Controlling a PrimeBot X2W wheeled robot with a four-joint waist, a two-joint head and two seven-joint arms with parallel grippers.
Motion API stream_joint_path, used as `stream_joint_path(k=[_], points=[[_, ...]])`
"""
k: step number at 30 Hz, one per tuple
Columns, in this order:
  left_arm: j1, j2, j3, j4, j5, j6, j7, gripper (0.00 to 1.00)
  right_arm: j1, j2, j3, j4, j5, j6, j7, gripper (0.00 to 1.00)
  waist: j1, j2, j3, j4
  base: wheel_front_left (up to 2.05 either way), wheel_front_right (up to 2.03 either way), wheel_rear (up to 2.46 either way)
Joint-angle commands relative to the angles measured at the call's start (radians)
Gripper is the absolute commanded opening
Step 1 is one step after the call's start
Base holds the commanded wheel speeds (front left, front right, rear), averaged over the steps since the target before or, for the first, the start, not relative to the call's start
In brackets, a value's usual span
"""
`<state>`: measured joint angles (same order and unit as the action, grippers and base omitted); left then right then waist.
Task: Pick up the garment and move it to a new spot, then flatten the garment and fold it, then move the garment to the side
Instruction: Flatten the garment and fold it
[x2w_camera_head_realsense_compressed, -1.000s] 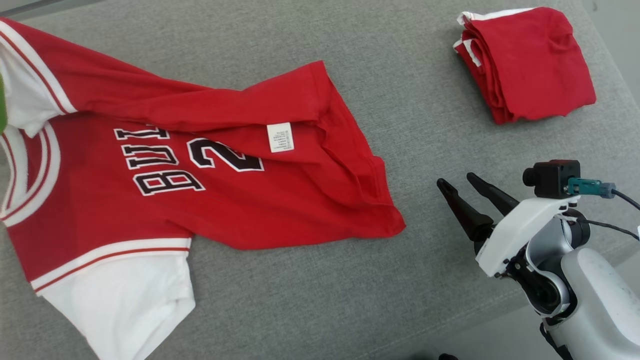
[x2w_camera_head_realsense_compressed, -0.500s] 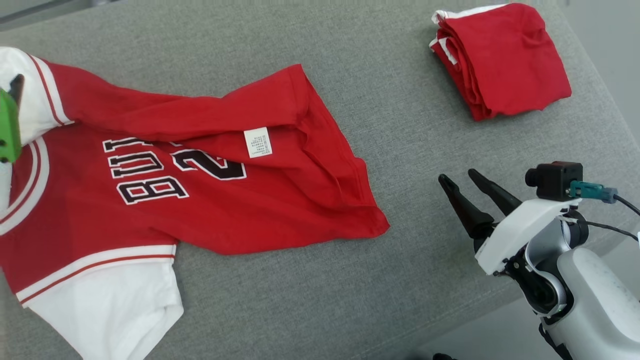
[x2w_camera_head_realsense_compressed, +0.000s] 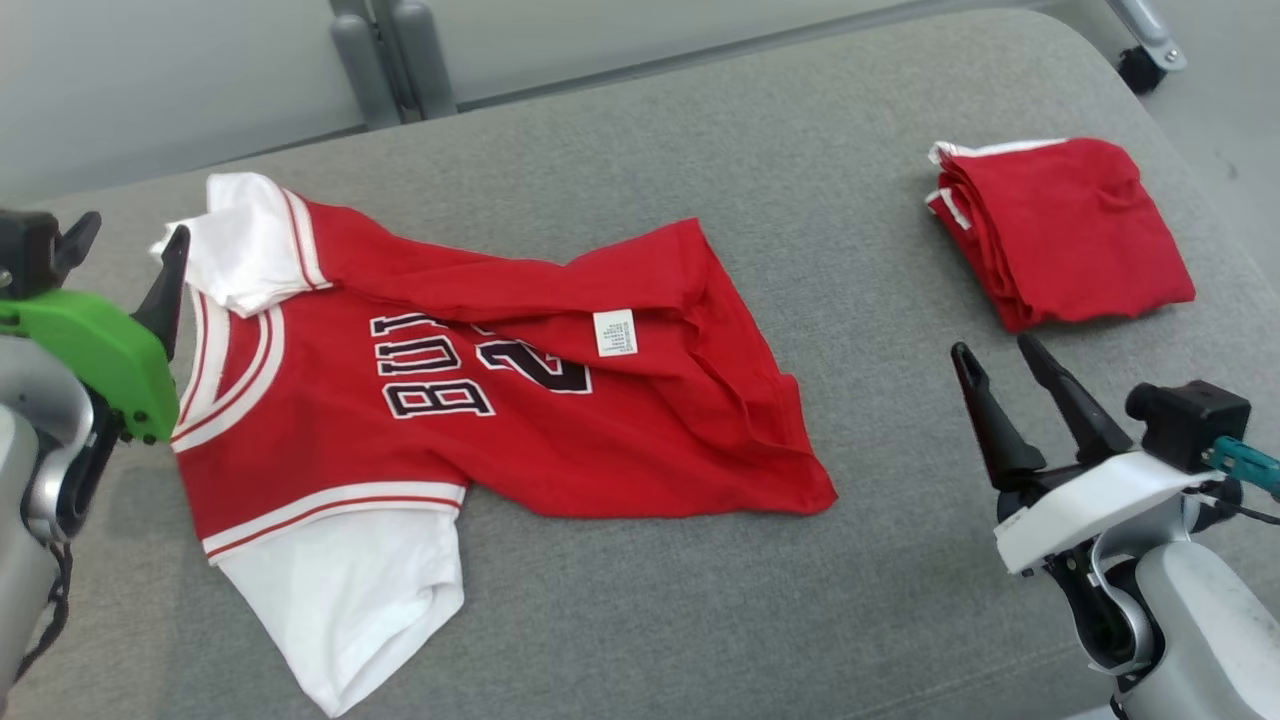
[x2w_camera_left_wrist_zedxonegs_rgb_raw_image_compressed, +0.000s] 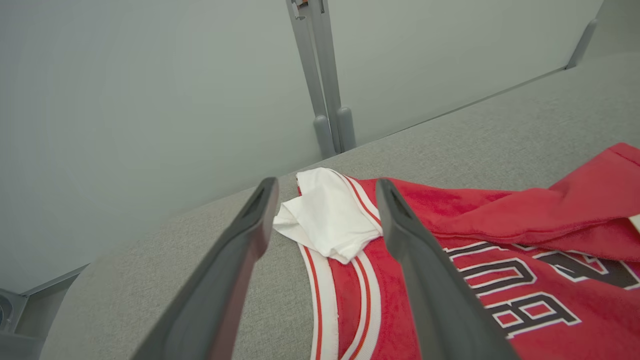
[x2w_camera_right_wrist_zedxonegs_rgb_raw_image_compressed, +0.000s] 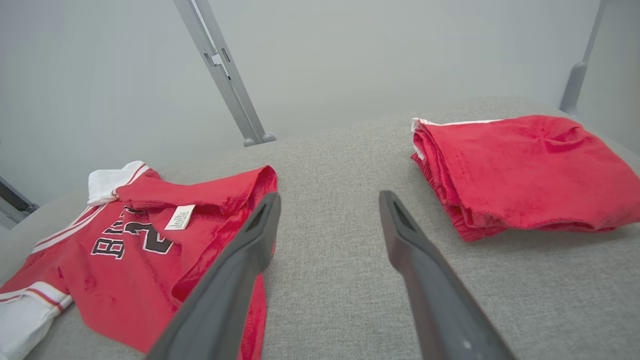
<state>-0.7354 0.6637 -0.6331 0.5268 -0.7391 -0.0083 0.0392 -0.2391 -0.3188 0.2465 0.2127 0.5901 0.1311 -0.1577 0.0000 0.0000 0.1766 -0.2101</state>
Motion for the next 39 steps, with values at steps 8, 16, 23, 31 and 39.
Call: stream_joint_path(k=[8, 16, 23, 31, 39], points=[[0.353, 0.001, 0.15, -0.274, -0.132, 0.186, -0.22, 1.0, 0.041, 0.018, -0.007, 0.0, -0.042, 0.0, -0.098, 1.0, 0.0, 0.0, -0.142, 0.147, 0.0, 0.0, 0.0], [0.623, -0.054, 0.243, -0.438, -0.104, 0.275, -0.304, 1.0, 0.081, 0.02, -0.003, -0.004, -0.069, -0.001, -0.108, 1.0, 0.0, 0.0, -0.189, 0.167, 0.0, 0.0, 0.0], [0.803, -0.24, 0.371, -0.485, 0.042, 0.241, -0.304, 1.0, 0.162, 0.053, -0.04, -0.03, -0.122, 0.0, -0.107, 1.0, 0.0, 0.0, -0.235, 0.174, 0.0, 0.0, 0.0], [0.917, -0.33, 0.445, -0.494, 0.16, 0.147, -0.304, 1.0, 0.199, 0.029, -0.015, -0.005, -0.117, -0.001, -0.108, 1.0, 0.0, 0.0, -0.238, 0.163, 0.0, 0.0, 0.0], [0.93, -0.351, 0.454, -0.47, 0.223, 0.115, -0.304, 1.0, 0.17, 0.008, 0.015, 0.045, -0.098, 0.0, -0.108, 1.0, 0.0, 0.0, -0.234, 0.162, 0.0, 0.0, 0.0]])
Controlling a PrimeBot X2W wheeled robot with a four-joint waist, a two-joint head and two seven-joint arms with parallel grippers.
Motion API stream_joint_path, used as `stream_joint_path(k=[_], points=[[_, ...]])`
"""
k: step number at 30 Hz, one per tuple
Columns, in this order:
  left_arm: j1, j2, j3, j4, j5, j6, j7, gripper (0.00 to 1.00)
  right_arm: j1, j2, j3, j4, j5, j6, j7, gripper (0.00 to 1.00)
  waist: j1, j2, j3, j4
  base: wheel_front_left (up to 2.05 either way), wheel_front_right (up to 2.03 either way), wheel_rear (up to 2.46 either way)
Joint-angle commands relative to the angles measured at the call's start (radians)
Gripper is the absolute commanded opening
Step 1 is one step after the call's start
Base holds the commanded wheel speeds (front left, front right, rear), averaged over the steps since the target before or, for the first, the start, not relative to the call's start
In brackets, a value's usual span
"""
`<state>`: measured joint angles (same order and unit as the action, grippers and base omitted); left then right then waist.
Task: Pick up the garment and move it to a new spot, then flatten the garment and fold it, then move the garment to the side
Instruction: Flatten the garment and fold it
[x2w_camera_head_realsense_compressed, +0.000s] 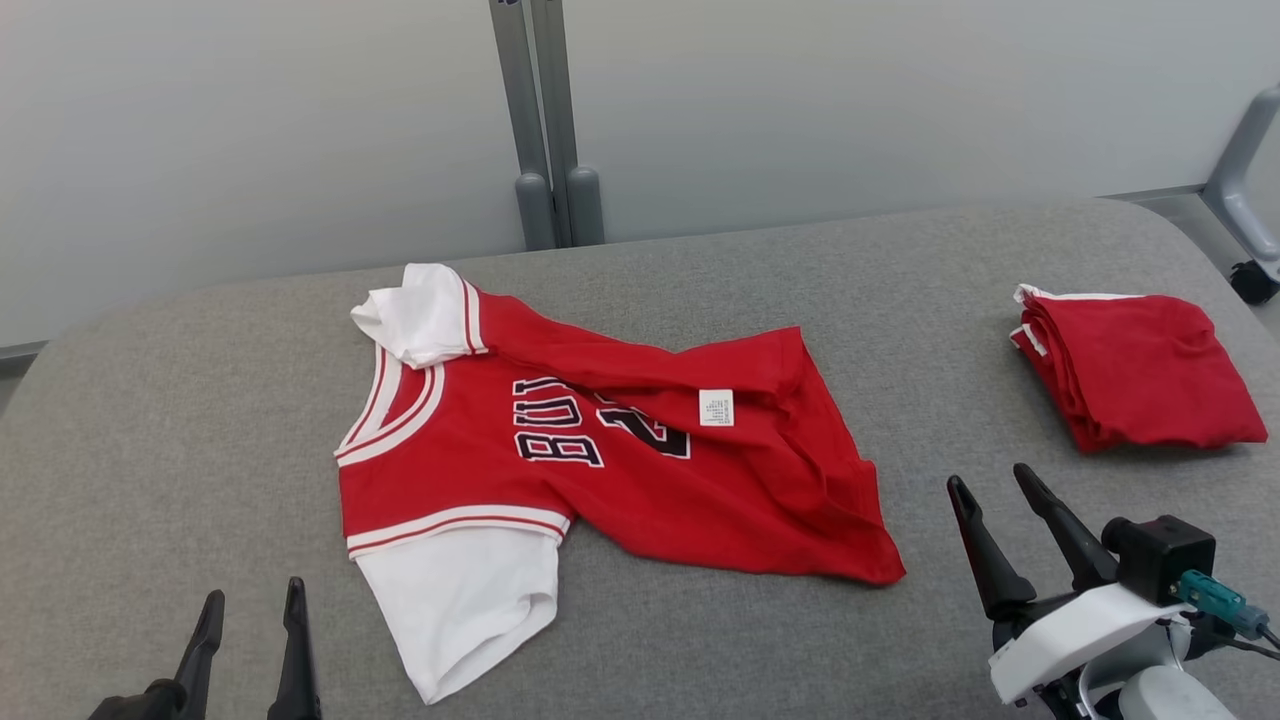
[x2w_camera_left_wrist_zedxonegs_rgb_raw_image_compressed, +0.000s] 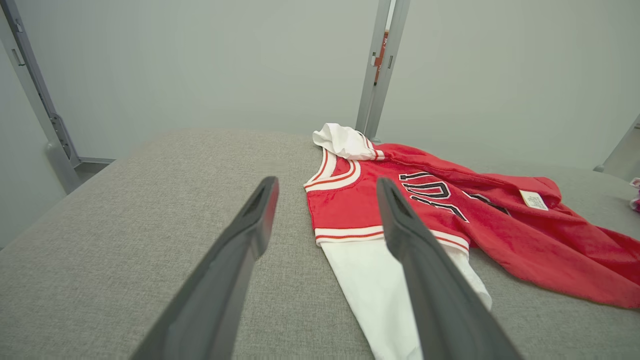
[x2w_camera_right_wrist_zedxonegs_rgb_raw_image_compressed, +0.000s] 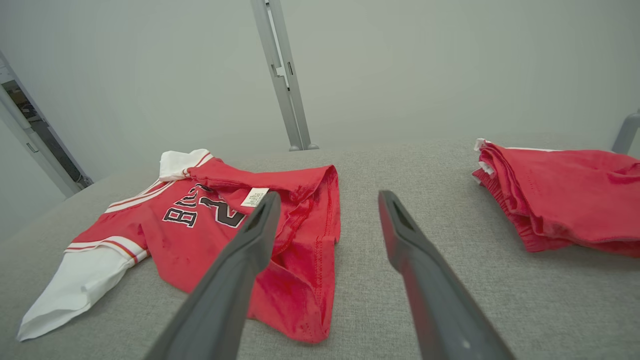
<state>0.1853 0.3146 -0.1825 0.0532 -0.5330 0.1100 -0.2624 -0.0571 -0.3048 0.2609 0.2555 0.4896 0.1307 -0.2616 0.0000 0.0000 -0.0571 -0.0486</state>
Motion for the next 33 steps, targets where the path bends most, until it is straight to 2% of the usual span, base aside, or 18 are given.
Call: stream_joint_path(k=[1, 9, 13, 18, 22, 27, 33], points=[[0.007, -0.003, 0.005, 0.005, 0.019, -0.005, -0.003, 1.0, -0.014, -0.006, 0.003, 0.005, 0.004, 0.0, -0.004, 1.0, 0.0, 0.0, 0.0, 0.001, 0.0, 0.0, 0.0], [-0.01, -0.007, 0.001, 0.033, 0.015, -0.024, -0.002, 1.0, -0.025, -0.009, 0.011, 0.053, 0.03, 0.0, -0.004, 1.0, 0.0, 0.0, 0.0, 0.01, 0.0, 0.0, 0.0], [-0.021, -0.006, -0.02, 0.05, -0.003, -0.037, 0.043, 1.0, -0.036, -0.01, 0.03, 0.089, 0.043, 0.0, 0.014, 1.0, 0.0, 0.0, 0.001, 0.016, 0.0, 0.0, 0.0], [-0.074, -0.016, -0.077, 0.12, -0.039, -0.06, 0.208, 1.0, -0.066, -0.003, 0.056, 0.158, 0.085, 0.0, 0.117, 1.0, 0.0, 0.0, 0.017, 0.03, 0.0, 0.0, 0.0], [-0.122, -0.035, -0.108, 0.17, -0.067, -0.072, 0.298, 1.0, -0.103, 0.015, 0.073, 0.214, 0.118, 0.0, 0.222, 1.0, 0.0, 0.0, 0.039, 0.031, 0.0, 0.0, 0.0], [-0.178, -0.052, -0.133, 0.228, -0.075, -0.088, 0.345, 1.0, -0.142, 0.031, 0.095, 0.271, 0.138, 0.0, 0.32, 1.0, 0.0, 0.0, 0.065, 0.036, 0.0, 0.0, 0.0], [-0.249, -0.08, -0.162, 0.33, -0.099, -0.122, 0.392, 1.0, -0.194, 0.066, 0.09, 0.308, 0.141, 0.0, 0.347, 1.0, 0.0, 0.0, 0.124, 0.034, 0.0, 0.0, 0.0]])
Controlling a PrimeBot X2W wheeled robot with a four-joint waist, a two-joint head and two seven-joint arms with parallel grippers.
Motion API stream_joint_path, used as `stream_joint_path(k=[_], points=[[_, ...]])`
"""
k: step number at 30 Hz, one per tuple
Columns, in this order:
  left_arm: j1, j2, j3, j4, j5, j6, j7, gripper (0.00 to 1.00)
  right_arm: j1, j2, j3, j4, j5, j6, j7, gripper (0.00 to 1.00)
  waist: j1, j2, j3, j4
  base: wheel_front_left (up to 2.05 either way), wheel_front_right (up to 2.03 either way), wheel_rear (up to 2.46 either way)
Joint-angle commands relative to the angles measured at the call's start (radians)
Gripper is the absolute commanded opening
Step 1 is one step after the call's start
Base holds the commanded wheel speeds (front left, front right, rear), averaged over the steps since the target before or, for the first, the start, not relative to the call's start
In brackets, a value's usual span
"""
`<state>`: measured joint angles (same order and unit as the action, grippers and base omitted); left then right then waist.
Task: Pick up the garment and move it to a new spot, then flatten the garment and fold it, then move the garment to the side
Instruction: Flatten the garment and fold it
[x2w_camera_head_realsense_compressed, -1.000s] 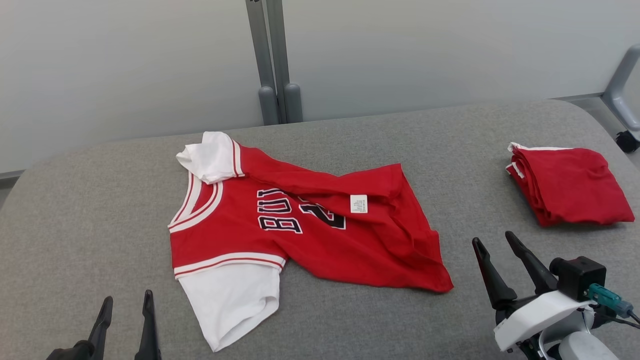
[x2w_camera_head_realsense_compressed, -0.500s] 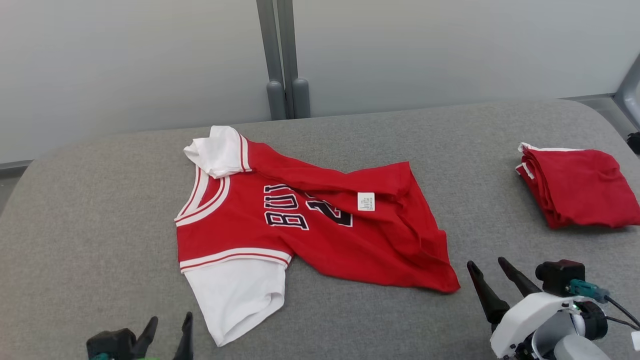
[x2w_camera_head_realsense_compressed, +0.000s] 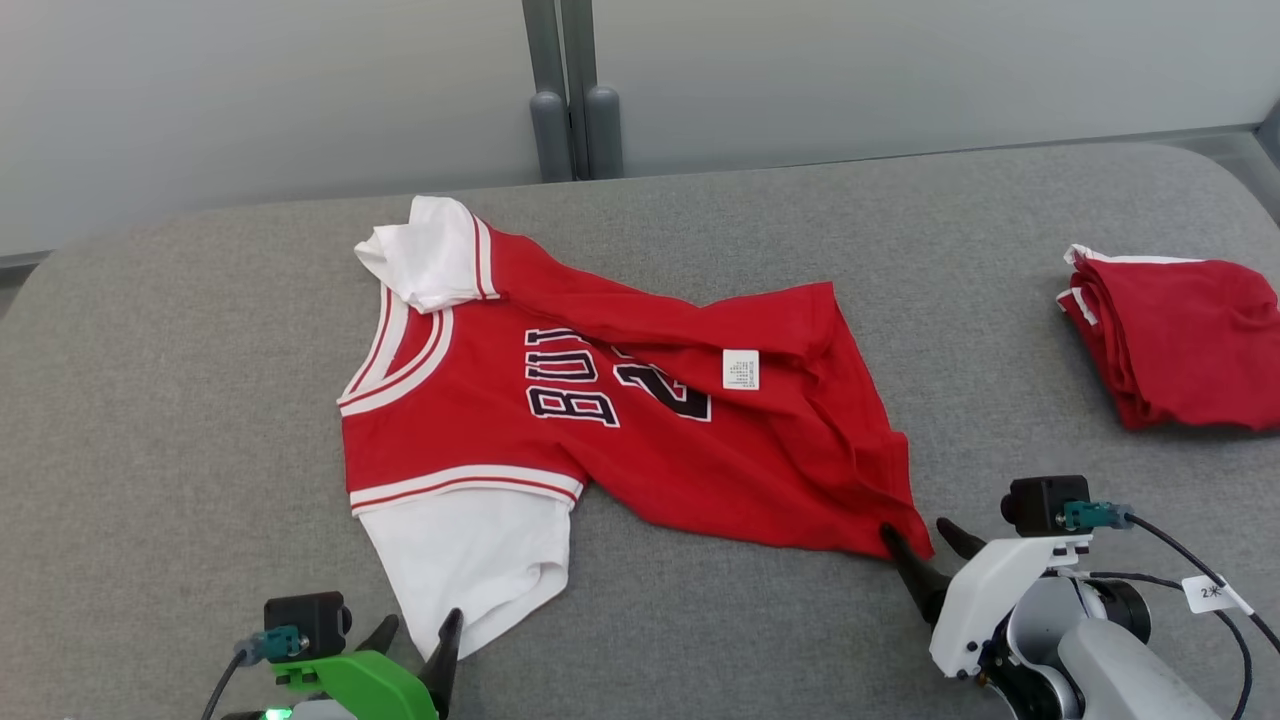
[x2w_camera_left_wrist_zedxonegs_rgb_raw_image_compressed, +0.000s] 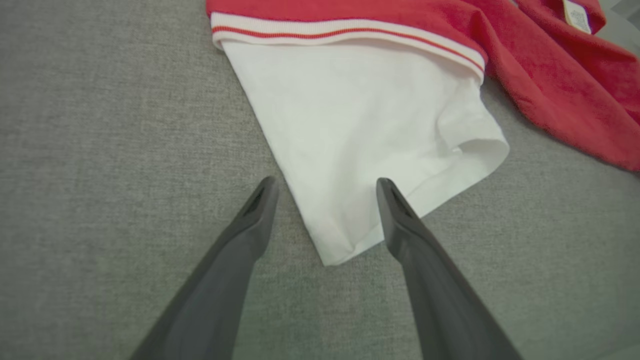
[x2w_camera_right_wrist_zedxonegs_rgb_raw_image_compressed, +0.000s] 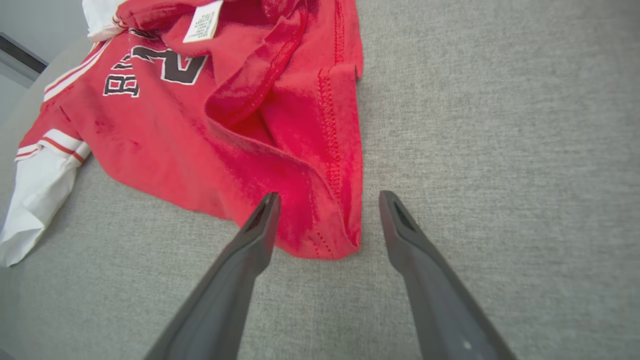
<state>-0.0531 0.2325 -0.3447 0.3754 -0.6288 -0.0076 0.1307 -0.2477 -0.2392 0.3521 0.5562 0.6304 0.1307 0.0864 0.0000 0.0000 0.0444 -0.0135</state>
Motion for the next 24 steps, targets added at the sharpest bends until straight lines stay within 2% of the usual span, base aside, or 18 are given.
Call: stream_joint_path(k=[1, 4, 10, 12, 13, 14, 15, 16, 24], points=[[-0.023, -0.004, -0.003, 0.023, -0.005, -0.009, 0.002, 1.0, -0.011, 0.004, -0.003, 0.015, 0.0, 0.0, -0.003, 1.0, 0.0, 0.0, 0.027, -0.002, 0.0, 0.0, 0.0], [-0.051, -0.017, -0.012, 0.081, -0.02, -0.026, 0.018, 1.0, -0.034, 0.024, -0.005, 0.042, 0.009, 0.0, 0.003, 1.0, 0.0, 0.0, 0.04, -0.005, 0.0, 0.0, 0.0], [-0.077, -0.024, -0.019, 0.17, -0.029, -0.028, 0.04, 1.0, -0.05, 0.055, 0.024, 0.095, 0.023, 0.0, 0.026, 1.0, 0.0, 0.0, 0.051, -0.006, 0.0, 0.0, 0.0], [-0.075, -0.028, -0.029, 0.189, -0.041, -0.044, 0.059, 0.99, -0.05, 0.065, 0.044, 0.107, 0.033, 0.0, 0.034, 1.0, 0.0, 0.0, 0.051, -0.005, 0.0, 0.0, 0.0], [-0.075, -0.031, -0.031, 0.192, -0.042, -0.05, 0.063, 0.71, -0.052, 0.066, 0.05, 0.11, 0.038, 0.0, 0.031, 0.62, 0.0, 0.0, 0.05, -0.004, 0.0, 0.0, 0.0], [-0.076, -0.034, -0.034, 0.194, -0.046, -0.057, 0.065, 0.39, -0.054, 0.065, 0.055, 0.114, 0.044, 0.0, 0.025, 0.36, 0.0, 0.0, 0.048, -0.003, 0.0, 0.0, 0.0], [-0.075, -0.034, -0.036, 0.194, -0.048, -0.06, 0.061, 0.06, -0.055, 0.063, 0.06, 0.117, 0.048, 0.0, 0.02, 0.03, 0.0, 0.0, 0.046, -0.002, 0.0, 0.0, 0.0], [-0.073, -0.034, -0.035, 0.191, -0.05, -0.065, 0.049, 0.0, -0.057, 0.062, 0.066, 0.118, 0.053, 0.0, 0.015, 0.0, 0.0, 0.0, 0.043, -0.001, 0.0, 0.0, 0.0], [-0.048, -0.001, -0.012, 0.129, -0.051, -0.064, -0.017, 0.0, -0.055, 0.024, 0.097, 0.093, 0.108, 0.0, -0.05, 0.0, 0.0, 0.0, 0.008, -0.001, 0.0, 0.0, 0.0]])
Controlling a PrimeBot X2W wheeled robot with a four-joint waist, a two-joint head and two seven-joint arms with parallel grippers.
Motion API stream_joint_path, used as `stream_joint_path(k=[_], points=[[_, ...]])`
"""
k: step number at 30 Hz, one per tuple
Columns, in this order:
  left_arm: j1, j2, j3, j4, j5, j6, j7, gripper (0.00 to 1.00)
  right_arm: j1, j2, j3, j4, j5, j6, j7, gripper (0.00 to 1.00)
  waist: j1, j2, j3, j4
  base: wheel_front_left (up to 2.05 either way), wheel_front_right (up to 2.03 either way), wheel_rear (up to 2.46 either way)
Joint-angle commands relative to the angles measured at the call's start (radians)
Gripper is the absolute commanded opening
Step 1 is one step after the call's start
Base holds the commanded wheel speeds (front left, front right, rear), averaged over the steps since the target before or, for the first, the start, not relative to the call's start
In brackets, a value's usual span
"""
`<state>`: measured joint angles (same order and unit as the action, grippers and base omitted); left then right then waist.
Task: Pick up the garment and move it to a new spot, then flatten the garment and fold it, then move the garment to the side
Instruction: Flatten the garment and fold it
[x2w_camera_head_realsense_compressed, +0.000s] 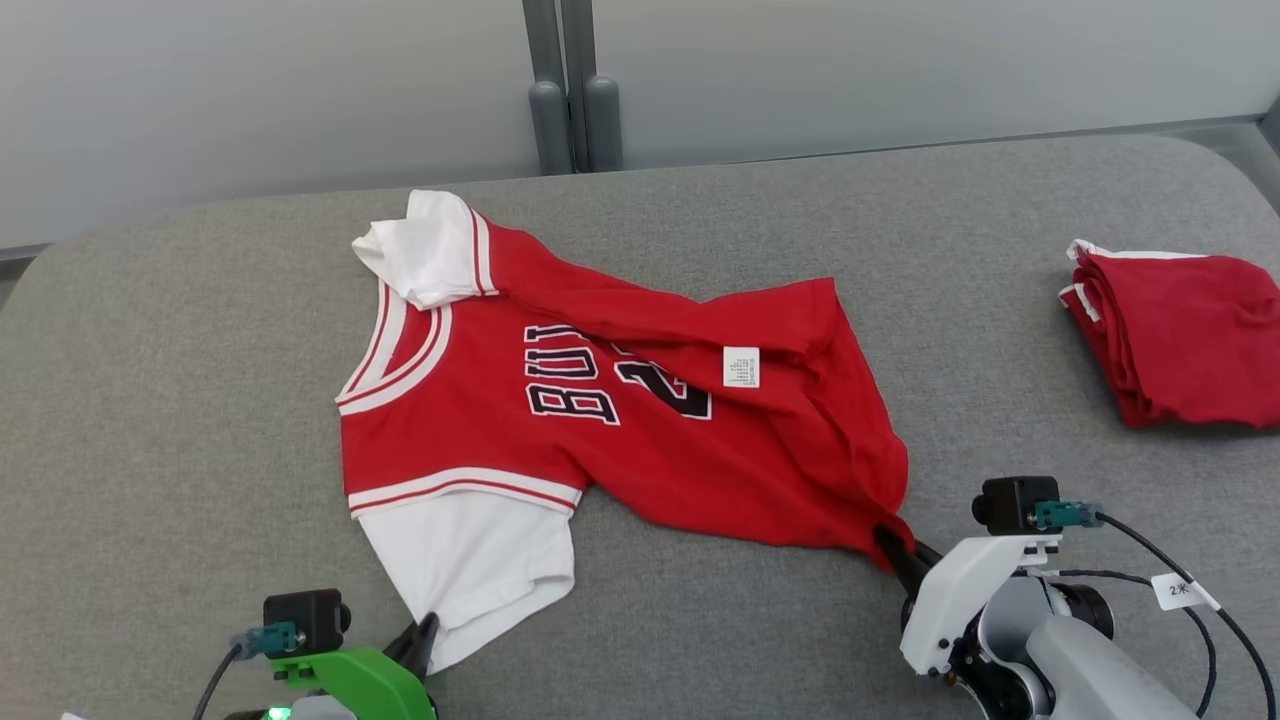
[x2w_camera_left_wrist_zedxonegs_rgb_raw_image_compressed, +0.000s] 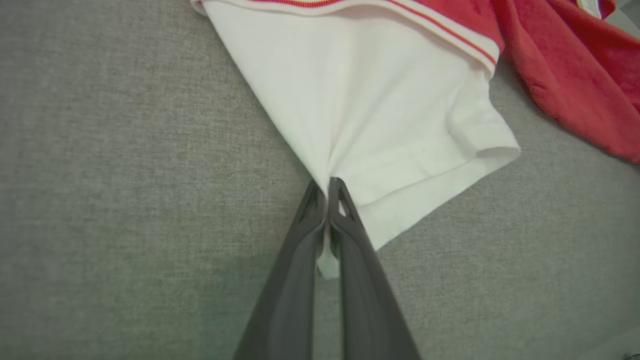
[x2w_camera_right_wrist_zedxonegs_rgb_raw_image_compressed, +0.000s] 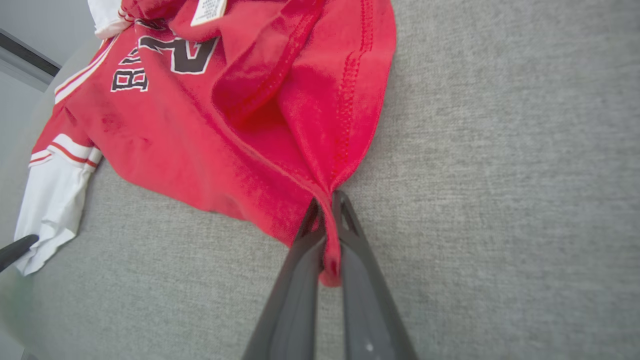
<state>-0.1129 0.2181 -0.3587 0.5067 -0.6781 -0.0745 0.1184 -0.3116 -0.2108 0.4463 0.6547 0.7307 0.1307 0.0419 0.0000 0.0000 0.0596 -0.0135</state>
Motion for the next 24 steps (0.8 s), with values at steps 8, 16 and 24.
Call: stream_joint_path(k=[8, 16, 24], points=[[-0.024, 0.076, 0.037, -0.168, 0.008, 0.017, -0.007, 0.0, -0.048, -0.032, 0.034, -0.162, 0.179, 0.0, 0.007, 0.0, 0.0, 0.0, -0.007, -0.014, 0.0, 0.0, 0.0], [-0.329, 0.198, 0.04, -0.254, 0.064, 0.003, 0.153, 0.0, -0.299, -0.083, 0.058, -0.225, 0.298, 0.0, 0.059, 0.0, 0.0, 0.0, 0.099, -0.015, 0.0, 0.0, 0.0], [-0.776, 0.278, 0.009, -0.127, 0.162, -0.033, 0.244, 0.0, -0.703, -0.041, 0.042, -0.051, 0.366, 0.0, 0.028, 0.0, 0.0, 0.0, 0.287, -0.033, 0.0, 0.0, 0.0]])
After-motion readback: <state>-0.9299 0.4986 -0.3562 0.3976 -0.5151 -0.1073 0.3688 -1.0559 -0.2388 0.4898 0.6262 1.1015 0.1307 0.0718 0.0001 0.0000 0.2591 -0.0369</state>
